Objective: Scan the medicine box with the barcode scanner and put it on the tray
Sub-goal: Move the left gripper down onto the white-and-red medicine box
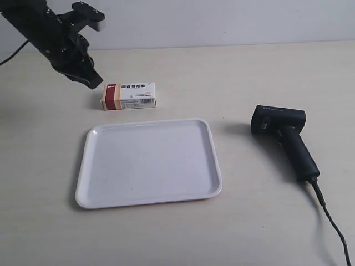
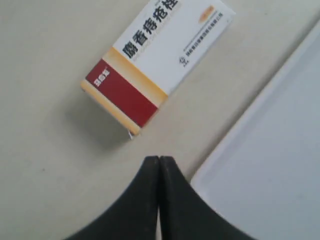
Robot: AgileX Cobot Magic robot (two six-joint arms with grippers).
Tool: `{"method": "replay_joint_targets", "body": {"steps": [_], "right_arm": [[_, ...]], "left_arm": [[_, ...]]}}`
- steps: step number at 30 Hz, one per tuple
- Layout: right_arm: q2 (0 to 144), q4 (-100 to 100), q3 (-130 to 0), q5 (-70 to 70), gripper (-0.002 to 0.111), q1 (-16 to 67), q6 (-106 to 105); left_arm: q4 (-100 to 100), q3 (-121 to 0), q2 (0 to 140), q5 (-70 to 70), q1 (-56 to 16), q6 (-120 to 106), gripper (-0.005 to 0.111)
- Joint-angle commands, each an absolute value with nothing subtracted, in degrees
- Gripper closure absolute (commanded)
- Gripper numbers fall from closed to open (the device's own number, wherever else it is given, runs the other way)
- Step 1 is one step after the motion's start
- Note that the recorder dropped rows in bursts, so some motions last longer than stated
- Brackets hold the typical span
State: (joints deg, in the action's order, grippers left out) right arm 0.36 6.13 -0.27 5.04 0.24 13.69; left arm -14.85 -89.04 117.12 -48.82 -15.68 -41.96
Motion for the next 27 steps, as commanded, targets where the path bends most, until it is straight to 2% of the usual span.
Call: {"method": "replay_joint_targets", "body": {"steps": [1,2,7,9,14,27], "right_arm": [[0.0,6.1,0.0,4.7,0.108,0.0,13.6],[0.0,6.1,0.0,4.7,0.108,0.0,13.6],[0.0,6.1,0.0,4.8,0.108,0.0,13.6],[0.0,6.1,0.0,4.8,0.108,0.0,13.6],[0.0,6.1,0.0,4.8,0.108,0.0,13.6],[0.0,6.1,0.0,4.8,0.108,0.0,13.5]], "left_arm": [[-16.0,-91.2,120.5,-46.6,-16.2,-42.2,0.087],[-16.3,-91.2,120.9,-45.5,-16.2,-42.5,0.079],[-17.4,-91.2,123.2,-40.8,-16.2,-49.8,0.017],[-18.9,-91.2,123.9,-40.1,-16.2,-56.5,0.002],[-26.2,-93.4,126.6,-40.2,-16.2,-72.1,0.005],[-24.8,-108.5,138.7,-51.1,-16.2,-73.8,0.006]]}}
